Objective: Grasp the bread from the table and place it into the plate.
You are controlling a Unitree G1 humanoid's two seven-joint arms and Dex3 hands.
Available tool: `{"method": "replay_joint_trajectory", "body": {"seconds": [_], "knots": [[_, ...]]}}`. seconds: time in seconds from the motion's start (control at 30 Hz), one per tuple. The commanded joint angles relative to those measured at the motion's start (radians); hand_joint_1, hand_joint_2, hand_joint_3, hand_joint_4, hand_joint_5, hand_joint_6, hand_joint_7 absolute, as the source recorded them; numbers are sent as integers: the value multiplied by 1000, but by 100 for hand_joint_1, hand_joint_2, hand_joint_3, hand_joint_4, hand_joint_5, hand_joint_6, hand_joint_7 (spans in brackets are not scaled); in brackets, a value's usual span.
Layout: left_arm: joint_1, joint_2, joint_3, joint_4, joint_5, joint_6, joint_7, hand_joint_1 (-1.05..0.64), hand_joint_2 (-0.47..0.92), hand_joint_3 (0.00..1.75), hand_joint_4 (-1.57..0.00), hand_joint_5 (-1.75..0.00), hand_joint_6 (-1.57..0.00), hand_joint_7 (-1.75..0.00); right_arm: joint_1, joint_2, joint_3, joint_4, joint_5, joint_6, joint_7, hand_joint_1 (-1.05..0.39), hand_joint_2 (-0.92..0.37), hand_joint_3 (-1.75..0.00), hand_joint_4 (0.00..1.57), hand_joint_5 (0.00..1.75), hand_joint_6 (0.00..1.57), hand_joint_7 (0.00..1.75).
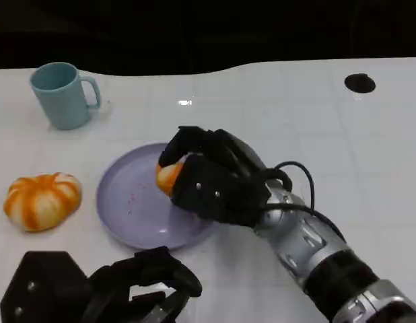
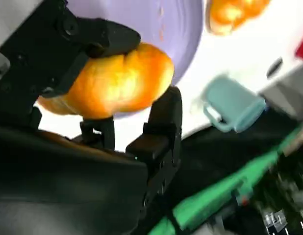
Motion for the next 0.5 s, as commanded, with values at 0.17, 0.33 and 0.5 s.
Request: {"method": "replay_joint_trajectory", "body": {"seconds": [0.17,0.33,0.5], "knots": [[-1,16,-3,-2,12,-6,2,-33,89,62,-70,-175,-61,-148,-10,-84,84,-112,-18,33,235,-67,-92,-36,1,19,16,1],[-1,19,-3,-6,10,2,3,-32,89,63,-71,-175,-60,-149,13,-102,99,-198,-19,91,290,-74,-92,-40,0,11,11,0],[-4,18,-2,-1,8,3,4,-32,88,64,-71,-175,-60,-148,59,-140,105,-341,-14,154,357,-76,-92,-42,0,9,10,0]]}}
